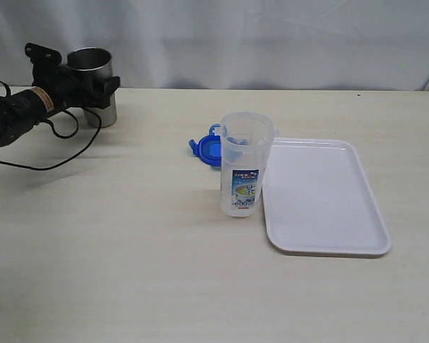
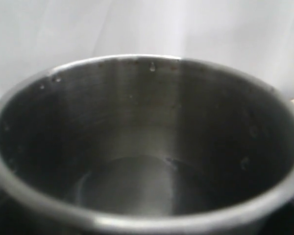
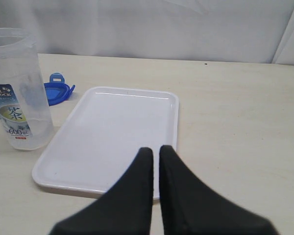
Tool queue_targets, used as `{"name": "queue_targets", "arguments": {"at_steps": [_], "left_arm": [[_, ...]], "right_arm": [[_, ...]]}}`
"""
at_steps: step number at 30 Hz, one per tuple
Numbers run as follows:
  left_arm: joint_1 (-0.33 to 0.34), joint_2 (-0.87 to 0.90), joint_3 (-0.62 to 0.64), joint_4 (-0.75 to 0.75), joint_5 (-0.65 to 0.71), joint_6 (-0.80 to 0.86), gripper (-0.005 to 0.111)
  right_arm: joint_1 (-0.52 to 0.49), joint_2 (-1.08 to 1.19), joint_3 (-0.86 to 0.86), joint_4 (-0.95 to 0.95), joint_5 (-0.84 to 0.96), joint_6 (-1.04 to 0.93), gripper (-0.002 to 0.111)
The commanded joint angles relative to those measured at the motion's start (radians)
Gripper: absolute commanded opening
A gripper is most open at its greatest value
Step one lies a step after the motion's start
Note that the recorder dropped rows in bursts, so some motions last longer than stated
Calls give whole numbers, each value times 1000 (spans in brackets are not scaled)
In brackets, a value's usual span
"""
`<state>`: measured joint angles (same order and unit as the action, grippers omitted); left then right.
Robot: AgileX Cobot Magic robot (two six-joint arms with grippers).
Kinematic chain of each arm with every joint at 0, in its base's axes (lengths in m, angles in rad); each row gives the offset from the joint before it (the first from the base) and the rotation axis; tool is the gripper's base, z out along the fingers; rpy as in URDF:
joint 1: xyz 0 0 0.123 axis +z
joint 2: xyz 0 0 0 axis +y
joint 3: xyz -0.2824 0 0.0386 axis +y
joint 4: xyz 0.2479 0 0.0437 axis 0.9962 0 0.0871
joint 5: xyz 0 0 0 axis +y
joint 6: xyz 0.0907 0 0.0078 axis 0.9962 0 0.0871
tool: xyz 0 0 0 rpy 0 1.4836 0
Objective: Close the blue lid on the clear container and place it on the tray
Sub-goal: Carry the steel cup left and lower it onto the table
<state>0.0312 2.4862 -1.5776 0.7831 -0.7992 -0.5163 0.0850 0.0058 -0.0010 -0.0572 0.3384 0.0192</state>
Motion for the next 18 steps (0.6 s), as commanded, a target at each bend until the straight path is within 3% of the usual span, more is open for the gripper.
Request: {"name": "queue_targets", "arguments": {"at_steps": [1,3,18], "left_arm": [[-8,-29,-12,-11,-42,-11,86],[-8,-31,-12,-9,-43,-11,95],[6,-46,9,75,-36,-50,95]], "right_arm": [[-3,-6,1,-10,-1,3,5],[-3,-6,1,-10,-1,3,5],[-3,-6,1,-10,-1,3,5]]}}
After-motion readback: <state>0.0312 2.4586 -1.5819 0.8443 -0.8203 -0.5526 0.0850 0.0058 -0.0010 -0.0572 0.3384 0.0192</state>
